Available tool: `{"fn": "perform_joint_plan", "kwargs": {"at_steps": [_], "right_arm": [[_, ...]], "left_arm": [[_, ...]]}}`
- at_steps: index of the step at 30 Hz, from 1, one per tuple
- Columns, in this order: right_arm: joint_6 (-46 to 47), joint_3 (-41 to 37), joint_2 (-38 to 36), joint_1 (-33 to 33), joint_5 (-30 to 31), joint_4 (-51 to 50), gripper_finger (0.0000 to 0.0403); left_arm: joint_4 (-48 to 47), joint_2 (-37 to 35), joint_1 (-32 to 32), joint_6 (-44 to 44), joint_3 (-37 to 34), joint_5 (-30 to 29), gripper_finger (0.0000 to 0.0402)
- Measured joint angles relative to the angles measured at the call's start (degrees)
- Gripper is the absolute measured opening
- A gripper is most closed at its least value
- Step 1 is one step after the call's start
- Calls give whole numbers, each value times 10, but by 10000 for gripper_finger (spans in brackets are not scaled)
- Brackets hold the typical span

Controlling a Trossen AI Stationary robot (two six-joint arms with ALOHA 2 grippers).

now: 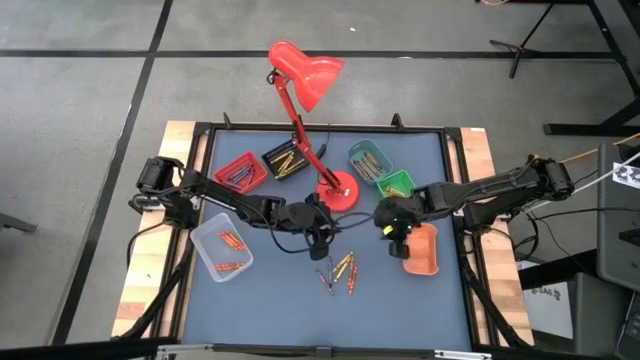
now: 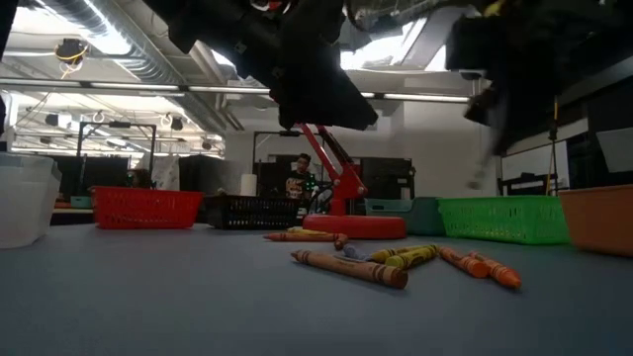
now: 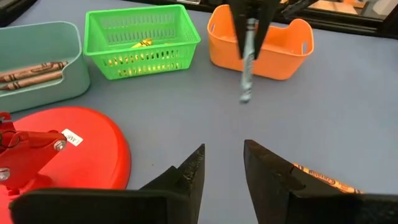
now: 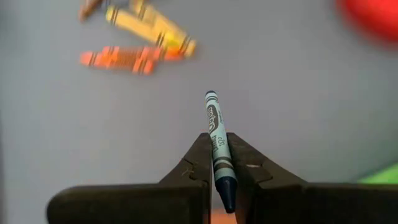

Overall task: Sort crayons
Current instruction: Put the blue green crayon into the bottom right orange bin

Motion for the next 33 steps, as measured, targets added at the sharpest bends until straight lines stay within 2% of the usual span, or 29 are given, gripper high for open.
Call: {"fn": "perform_joint_plan", "kwargs": {"at_steps": [9, 17, 19, 25, 33], "right_arm": [[16, 0, 0, 0, -179, -133, 25], [14, 0, 0, 0, -294, -206, 25], [14, 0, 0, 0, -294, -230, 25], [14, 0, 0, 0, -223, -285, 26], [17, 0, 0, 0, -163, -280, 52]], "left_arm": [[-1, 0, 0, 0, 0, 1, 96], [-1, 0, 0, 0, 0, 1, 96], [-1, 0, 0, 0, 0, 1, 96], [-1, 0, 0, 0, 0, 1, 96], [-5, 0, -1, 0, 0, 1, 96]]}}
